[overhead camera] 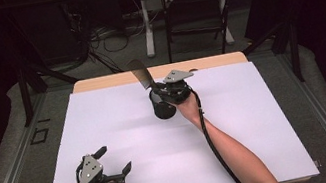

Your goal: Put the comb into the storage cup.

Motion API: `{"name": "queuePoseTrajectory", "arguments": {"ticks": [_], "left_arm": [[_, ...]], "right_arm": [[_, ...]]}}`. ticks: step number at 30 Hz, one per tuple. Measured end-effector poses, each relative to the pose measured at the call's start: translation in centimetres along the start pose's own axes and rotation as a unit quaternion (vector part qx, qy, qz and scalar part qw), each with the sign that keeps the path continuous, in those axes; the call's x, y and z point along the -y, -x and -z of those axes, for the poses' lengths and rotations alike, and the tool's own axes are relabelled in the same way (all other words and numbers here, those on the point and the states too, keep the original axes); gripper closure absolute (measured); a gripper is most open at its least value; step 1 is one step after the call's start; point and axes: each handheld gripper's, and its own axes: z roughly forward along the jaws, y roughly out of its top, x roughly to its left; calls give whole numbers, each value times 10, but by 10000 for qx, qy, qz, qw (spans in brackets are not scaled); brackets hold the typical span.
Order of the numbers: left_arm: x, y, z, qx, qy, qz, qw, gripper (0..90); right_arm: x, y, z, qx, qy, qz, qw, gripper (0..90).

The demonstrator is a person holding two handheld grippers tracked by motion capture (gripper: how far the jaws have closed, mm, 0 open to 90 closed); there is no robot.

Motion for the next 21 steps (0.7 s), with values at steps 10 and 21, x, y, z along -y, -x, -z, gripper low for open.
{"name": "queuePoseTrajectory", "arguments": {"ticks": [10, 21], "left_arm": [[0, 0, 0, -7, 10, 12, 10000, 11], [0, 0, 0, 2, 25, 4, 10000, 11]], "right_arm": [[2, 0, 0, 3, -60, -4, 10000, 722], [2, -2, -1, 18, -118, 67, 9999, 721]]}}
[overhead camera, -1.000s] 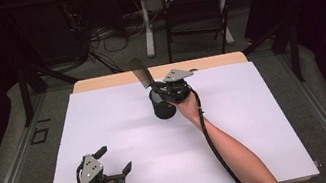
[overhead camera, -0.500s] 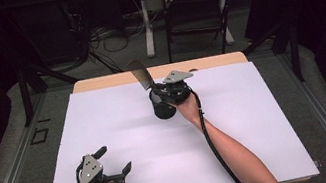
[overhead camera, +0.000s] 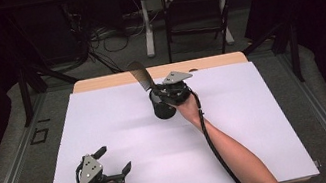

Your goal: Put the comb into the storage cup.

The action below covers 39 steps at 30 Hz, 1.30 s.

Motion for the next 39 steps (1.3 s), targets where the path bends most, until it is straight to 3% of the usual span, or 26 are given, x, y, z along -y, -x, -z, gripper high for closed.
{"name": "queuePoseTrajectory", "arguments": {"ticks": [11, 20, 30, 39], "left_arm": [[0, 0, 0, 5, -17, -14, 10000, 11], [0, 1, 0, 20, -22, -24, 10000, 11], [-1, 2, -1, 34, -22, -40, 10000, 11], [-1, 2, -2, 35, -31, -47, 10000, 9]], "right_arm": [[1, -2, 1, 2, -158, 89, 9998, 709], [-6, -8, 13, -23, -547, 248, 9982, 427], [-13, -4, 32, -186, -737, 10, 9971, 237], [-15, 1, 43, -537, -959, -85, 9939, 128]]}}
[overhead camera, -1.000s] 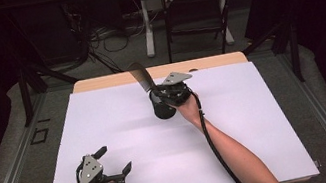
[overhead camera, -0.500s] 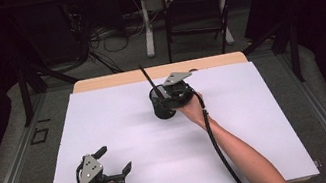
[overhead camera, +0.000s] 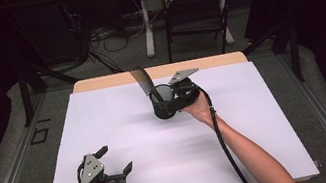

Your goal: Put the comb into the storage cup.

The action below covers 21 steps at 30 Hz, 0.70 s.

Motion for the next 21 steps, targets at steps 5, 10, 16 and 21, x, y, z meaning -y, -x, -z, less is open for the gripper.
{"name": "queuePoseTrajectory", "arguments": {"ticks": [5, 10, 16, 21], "left_arm": [[0, -1, 0, -5, -7, 21, 10000, 7], [0, -1, 0, 3, -20, 19, 10000, 6], [0, 0, 0, 9, -20, 19, 10000, 4], [0, -1, -1, 3, -41, 15, 10000, 3]], "right_arm": [[0, 2, 9, -90, 20, -37, 10000, 98], [-1, 3, 15, -155, -59, -1, 9999, 68], [0, 4, 22, -256, -119, -12, 9996, 43], [1, 5, 27, -272, -147, 14, 9995, 22]]}}
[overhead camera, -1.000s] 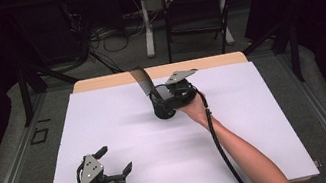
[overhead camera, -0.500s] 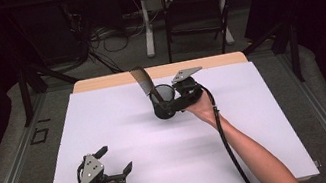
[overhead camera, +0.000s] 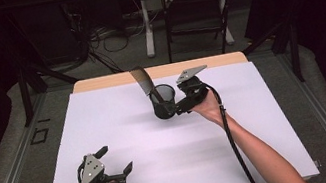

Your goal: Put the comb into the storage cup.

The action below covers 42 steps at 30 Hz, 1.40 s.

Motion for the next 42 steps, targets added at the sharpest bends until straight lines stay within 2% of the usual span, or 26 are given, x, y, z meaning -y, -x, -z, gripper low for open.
{"name": "queuePoseTrajectory", "arguments": {"ticks": [11, 16, 17, 19, 27, 42], "left_arm": [[0, 0, 1, -12, -16, -2, 10000, 3], [-2, 1, 1, -3, 78, 70, 9999, 3], [-2, 1, 0, 28, 66, 105, 9999, 3], [-2, 2, 1, -13, 62, 12, 10000, 3], [-1, 0, 2, -20, 70, 78, 9999, 3], [1, -2, 3, -68, 21, 136, 9999, 3]], "right_arm": [[8, 2, 10, 7, -65, -36, 10000, 0], [12, 2, 16, -67, -29, -117, 9999, 0], [13, 2, 18, -43, -41, -109, 9999, 0], [15, 2, 23, -31, -3, -97, 9999, 0], [35, 4, 37, 80, -133, -153, 9998, 0], [53, 2, 53, 223, -277, -155, 9992, 0]]}}
